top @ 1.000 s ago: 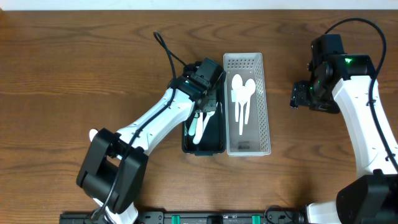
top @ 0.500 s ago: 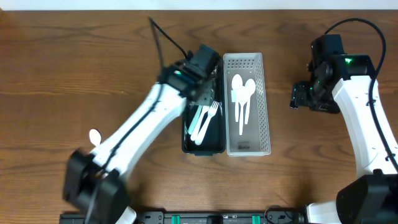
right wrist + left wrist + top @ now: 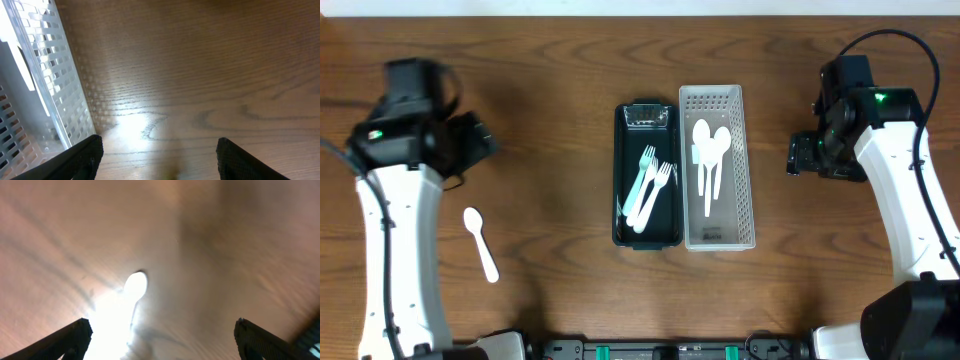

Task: Pack container
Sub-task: 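Move the left gripper to the white spoon and grasp it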

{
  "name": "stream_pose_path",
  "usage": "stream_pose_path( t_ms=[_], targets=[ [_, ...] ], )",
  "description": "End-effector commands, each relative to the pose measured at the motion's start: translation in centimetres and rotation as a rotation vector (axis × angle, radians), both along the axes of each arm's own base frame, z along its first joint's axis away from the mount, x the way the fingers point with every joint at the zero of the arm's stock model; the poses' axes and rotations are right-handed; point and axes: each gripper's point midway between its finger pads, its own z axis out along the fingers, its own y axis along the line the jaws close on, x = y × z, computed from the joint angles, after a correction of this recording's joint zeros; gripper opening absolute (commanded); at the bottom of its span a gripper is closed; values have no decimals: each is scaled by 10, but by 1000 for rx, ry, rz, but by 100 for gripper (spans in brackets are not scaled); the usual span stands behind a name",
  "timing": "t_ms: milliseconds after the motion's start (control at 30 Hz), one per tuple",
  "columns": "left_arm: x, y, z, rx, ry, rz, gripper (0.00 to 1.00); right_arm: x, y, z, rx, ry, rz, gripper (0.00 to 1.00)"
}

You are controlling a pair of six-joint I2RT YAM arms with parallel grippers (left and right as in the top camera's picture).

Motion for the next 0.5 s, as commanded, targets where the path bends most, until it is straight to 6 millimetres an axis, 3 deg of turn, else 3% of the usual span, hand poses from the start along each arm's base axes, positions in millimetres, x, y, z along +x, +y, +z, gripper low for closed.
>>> stream_pose_path(
  t_ms=[0,200,300,467],
  targets=[
    [-21,20,-51,-125,87,68,94,-1,-1,-2,-2,11,13,76],
    [-51,37,-121,-178,209,127,96,-3,-1,-2,-2,19,13,76],
    [-57,36,-145,-192,240,134,96,-3,-1,-2,-2,21,12,76],
    [-59,34,-165,-212,292,130,96,-3,-1,-3,-1,21,12,76]
  ],
)
